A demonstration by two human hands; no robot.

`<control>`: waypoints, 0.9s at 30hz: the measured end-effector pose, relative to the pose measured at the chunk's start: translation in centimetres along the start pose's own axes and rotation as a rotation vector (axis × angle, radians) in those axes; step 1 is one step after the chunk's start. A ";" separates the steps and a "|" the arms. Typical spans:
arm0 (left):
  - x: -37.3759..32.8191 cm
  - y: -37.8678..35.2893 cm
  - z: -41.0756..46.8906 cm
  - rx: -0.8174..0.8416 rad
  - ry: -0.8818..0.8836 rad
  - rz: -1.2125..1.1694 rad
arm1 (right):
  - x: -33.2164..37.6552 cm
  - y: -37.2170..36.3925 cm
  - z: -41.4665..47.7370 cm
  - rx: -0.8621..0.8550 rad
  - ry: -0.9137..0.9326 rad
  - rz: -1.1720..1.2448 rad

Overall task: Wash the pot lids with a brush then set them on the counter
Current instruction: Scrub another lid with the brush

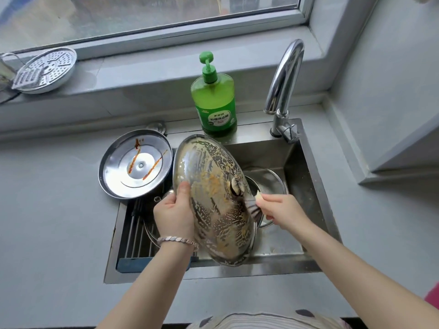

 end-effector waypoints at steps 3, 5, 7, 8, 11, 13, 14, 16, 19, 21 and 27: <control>-0.7 -2.9 0.3 0.165 -0.094 0.168 | -2.1 2.6 0.3 -0.148 -0.050 -0.098; -1.1 -5.5 0.7 0.306 -0.177 0.346 | -3.0 4.8 1.0 -0.260 -0.086 -0.121; -1.4 -7.9 1.0 0.402 -0.238 0.463 | -3.8 6.7 1.6 -0.297 -0.086 -0.136; -1.4 -8.9 1.2 0.431 -0.230 0.472 | -4.0 7.3 2.0 -0.299 -0.088 -0.128; -0.6 -10.4 2.2 0.401 -0.098 0.414 | -4.5 8.5 2.5 -0.305 -0.080 -0.049; 0.2 -10.6 2.4 0.362 -0.023 0.416 | -5.0 9.0 2.7 -0.304 -0.087 -0.010; 0.6 -10.5 2.2 0.357 0.002 0.434 | -5.3 9.3 2.8 -0.301 -0.083 0.006; 1.2 -10.2 1.4 0.362 0.006 0.447 | -5.9 9.5 2.9 -0.277 -0.092 0.029; 0.8 -9.4 0.7 0.375 -0.058 0.477 | -6.3 9.2 3.3 -0.255 -0.095 0.005; -0.3 -8.8 0.9 0.371 -0.118 0.521 | -6.1 9.0 3.7 -0.249 -0.071 -0.046; -3.9 -8.5 0.8 0.439 -0.357 0.811 | -3.9 7.7 4.0 -0.182 0.050 -0.106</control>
Point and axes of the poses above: each hand's wrist, its own z-axis towards the middle knuckle, its own y-axis out of the back of the hand, x = y × z, the point moved 1 cm from there along z, towards the middle knuckle, and after that the axes turned 10 degrees about -z, right-handed, at the moved point
